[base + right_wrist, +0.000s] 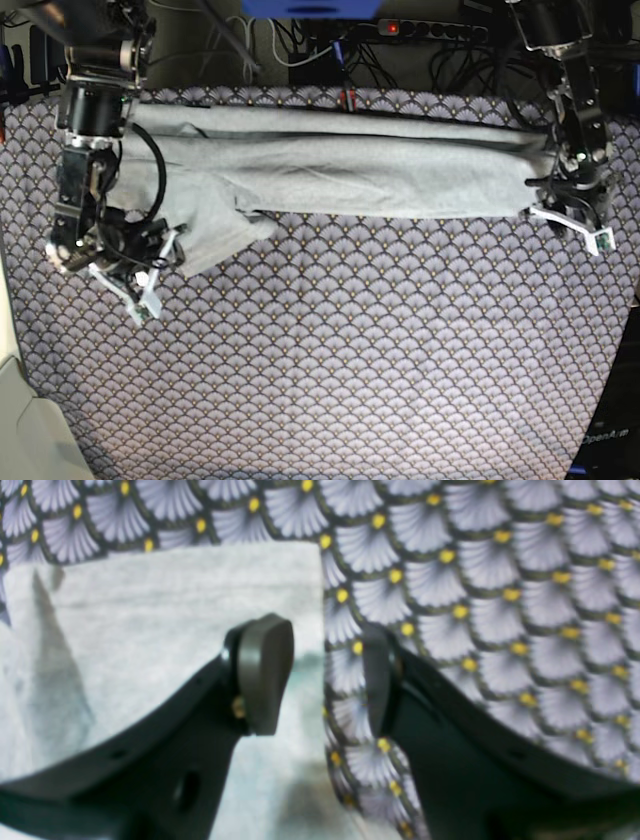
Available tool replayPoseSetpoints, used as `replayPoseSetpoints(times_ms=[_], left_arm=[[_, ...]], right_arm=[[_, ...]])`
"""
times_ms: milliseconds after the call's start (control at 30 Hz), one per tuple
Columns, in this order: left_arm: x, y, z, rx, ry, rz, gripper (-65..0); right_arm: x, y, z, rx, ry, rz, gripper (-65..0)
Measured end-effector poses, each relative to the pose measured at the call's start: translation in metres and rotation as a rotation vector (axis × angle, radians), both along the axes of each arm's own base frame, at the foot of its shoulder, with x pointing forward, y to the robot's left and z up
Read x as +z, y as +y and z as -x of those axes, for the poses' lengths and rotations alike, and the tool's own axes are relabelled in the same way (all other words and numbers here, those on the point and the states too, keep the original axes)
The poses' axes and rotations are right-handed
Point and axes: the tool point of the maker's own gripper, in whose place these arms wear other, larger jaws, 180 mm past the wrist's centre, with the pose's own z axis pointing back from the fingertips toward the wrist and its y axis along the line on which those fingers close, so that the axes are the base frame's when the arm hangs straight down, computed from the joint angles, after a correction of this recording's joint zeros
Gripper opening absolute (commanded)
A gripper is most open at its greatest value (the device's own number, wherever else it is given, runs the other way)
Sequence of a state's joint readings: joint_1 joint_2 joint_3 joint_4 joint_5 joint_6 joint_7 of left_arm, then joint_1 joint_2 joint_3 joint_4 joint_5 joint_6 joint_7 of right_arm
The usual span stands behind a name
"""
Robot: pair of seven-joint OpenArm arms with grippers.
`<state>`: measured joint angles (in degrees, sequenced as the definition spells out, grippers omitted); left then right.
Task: Fold the T-shirt properly
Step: 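Grasp the hanging sleeve end with the right gripper, then fold the sleeve end up onto the folded strip with the right gripper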
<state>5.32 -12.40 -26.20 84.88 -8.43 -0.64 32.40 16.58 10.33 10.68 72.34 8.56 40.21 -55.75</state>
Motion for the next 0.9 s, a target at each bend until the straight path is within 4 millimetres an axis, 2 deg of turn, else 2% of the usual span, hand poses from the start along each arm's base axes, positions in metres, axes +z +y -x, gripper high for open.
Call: replayPoseSetpoints(times_ms=[233, 400, 467, 600, 633, 833, 900], left_arm=[[-0.001, -0.001, 0.001, 0.000, 0.013, 0.008, -42.8], [-0.001, -0.001, 0.001, -0.001, 0.013, 0.006, -42.8], [0.000, -0.001, 0.001, -0.001, 0.013, 0.006, -42.8], [0.000, -0.001, 0.001, 0.000, 0.012, 0.006, -42.8], [0.000, -0.001, 0.001, 0.000, 0.013, 0.006, -42.8], [0.000, -0.001, 0.000, -0.001, 0.011, 0.006, -42.8], [0.000, -0.002, 0.000, -0.001, 0.012, 0.007, -42.8]], right_arm=[[-0.018, 0.005, -0.007, -0.024, 0.013, -0.070, -37.6], [-0.020, 0.008, -0.012, -0.032, 0.015, -0.101, -38.9], [-0.021, 0.008, -0.011, -0.032, 0.016, -0.103, -44.5], [-0.024, 0.007, -0.006, -0.032, 0.035, -0.097, -63.0], [-0.024, 0.007, -0.005, -0.031, 0.034, -0.094, -65.0], [-0.018, 0.008, 0.021, -0.001, 0.040, -0.010, -65.0], [-0.008, 0.013, 0.028, 0.011, -0.004, 0.005, -65.0]])
